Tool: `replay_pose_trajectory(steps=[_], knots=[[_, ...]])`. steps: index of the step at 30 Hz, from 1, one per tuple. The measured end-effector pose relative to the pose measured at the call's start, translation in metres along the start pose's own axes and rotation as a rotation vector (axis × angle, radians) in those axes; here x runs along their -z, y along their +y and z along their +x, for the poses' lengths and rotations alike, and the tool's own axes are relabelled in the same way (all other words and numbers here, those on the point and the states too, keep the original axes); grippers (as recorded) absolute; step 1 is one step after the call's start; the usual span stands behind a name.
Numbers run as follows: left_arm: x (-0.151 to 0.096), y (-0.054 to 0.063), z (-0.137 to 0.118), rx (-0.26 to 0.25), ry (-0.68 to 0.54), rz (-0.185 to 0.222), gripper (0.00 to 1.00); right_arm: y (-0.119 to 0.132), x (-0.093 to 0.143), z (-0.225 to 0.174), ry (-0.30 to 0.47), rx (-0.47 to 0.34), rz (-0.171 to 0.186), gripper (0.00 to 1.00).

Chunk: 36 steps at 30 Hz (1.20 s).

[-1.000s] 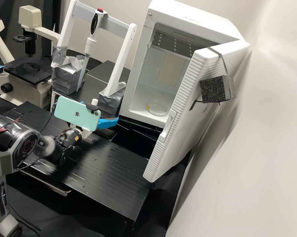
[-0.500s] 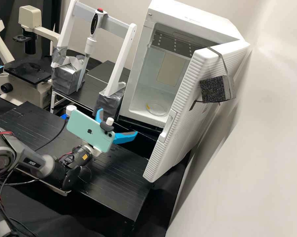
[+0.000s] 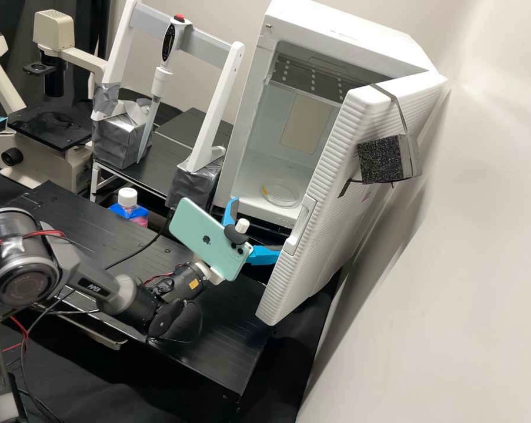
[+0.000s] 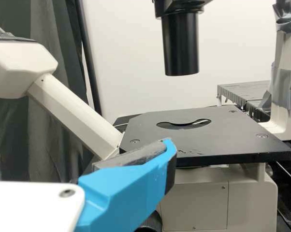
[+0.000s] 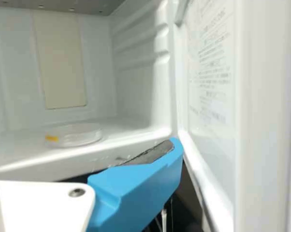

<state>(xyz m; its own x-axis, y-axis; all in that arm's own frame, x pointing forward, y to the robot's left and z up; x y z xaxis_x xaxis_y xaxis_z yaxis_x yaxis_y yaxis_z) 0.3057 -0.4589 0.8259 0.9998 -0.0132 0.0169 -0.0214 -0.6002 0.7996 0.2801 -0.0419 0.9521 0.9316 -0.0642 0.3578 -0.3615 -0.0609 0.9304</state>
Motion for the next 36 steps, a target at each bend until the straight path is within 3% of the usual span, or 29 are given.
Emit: replay_pose_trajectory(steps=[12, 17, 21, 36], knots=[[0.000, 0.000, 0.000, 0.000, 0.000, 0.000, 1.00, -0.017, 0.003, 0.059, -0.031, 0.061, 0.007, 1.00], [0.000, 0.000, 0.000, 0.000, 0.000, 0.000, 1.00, -0.033, 0.003, 0.082, -0.048, 0.099, -0.017, 1.00], [0.000, 0.000, 0.000, 0.000, 0.000, 0.000, 1.00, -0.042, 0.000, 0.098, -0.062, 0.122, -0.017, 1.00], [0.000, 0.000, 0.000, 0.000, 0.000, 0.000, 1.00, -0.054, -0.010, 0.148, -0.076, 0.134, -0.026, 1.00]])
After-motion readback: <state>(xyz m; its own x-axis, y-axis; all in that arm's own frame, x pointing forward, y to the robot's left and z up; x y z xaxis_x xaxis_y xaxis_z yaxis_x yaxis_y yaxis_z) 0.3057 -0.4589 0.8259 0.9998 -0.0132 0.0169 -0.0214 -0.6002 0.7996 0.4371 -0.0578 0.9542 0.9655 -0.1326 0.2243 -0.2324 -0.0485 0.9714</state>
